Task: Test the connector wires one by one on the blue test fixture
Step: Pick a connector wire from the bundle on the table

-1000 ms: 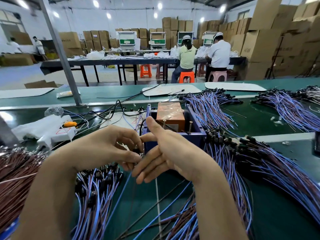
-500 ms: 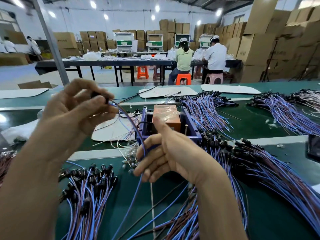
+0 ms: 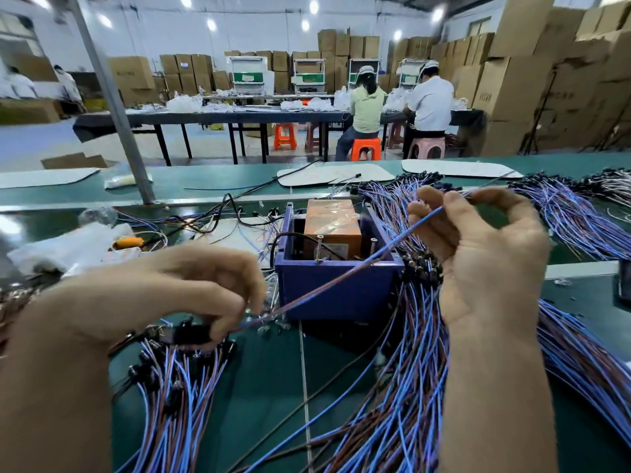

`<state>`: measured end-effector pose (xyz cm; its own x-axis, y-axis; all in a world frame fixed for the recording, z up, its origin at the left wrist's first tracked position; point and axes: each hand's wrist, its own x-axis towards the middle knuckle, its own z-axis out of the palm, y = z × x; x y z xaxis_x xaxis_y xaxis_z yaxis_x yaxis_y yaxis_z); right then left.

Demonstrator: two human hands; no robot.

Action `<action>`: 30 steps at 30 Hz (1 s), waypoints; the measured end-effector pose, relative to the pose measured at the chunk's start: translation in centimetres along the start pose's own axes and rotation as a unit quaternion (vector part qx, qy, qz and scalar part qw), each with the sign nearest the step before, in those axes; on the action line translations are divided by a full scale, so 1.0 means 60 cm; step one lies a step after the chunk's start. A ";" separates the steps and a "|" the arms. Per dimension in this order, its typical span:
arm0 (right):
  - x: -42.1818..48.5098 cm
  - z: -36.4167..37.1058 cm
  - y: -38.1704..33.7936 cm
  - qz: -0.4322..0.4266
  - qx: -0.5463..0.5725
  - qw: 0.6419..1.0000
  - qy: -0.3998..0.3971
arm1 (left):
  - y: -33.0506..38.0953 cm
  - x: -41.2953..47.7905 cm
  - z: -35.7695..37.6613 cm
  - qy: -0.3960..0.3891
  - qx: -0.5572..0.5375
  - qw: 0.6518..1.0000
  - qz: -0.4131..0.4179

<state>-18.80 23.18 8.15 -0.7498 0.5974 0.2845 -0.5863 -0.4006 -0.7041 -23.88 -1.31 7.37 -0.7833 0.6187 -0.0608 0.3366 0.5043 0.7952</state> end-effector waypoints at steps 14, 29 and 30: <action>-0.001 -0.021 0.025 0.163 -0.422 0.844 -0.287 | 0.036 0.087 0.110 0.195 -0.196 0.960 0.052; 0.004 -0.025 0.043 0.239 -0.377 0.858 -0.254 | 0.046 0.099 0.141 0.206 -0.307 0.927 0.067; 0.005 -0.024 0.045 0.236 -0.357 0.873 -0.235 | 0.046 0.100 0.141 0.211 -0.303 0.927 0.067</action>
<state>-20.13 23.30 5.40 -0.9975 0.0647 -0.0289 0.0359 0.1103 -0.9932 -23.25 8.91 4.06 -0.9332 0.2966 0.2029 0.1902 -0.0712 0.9792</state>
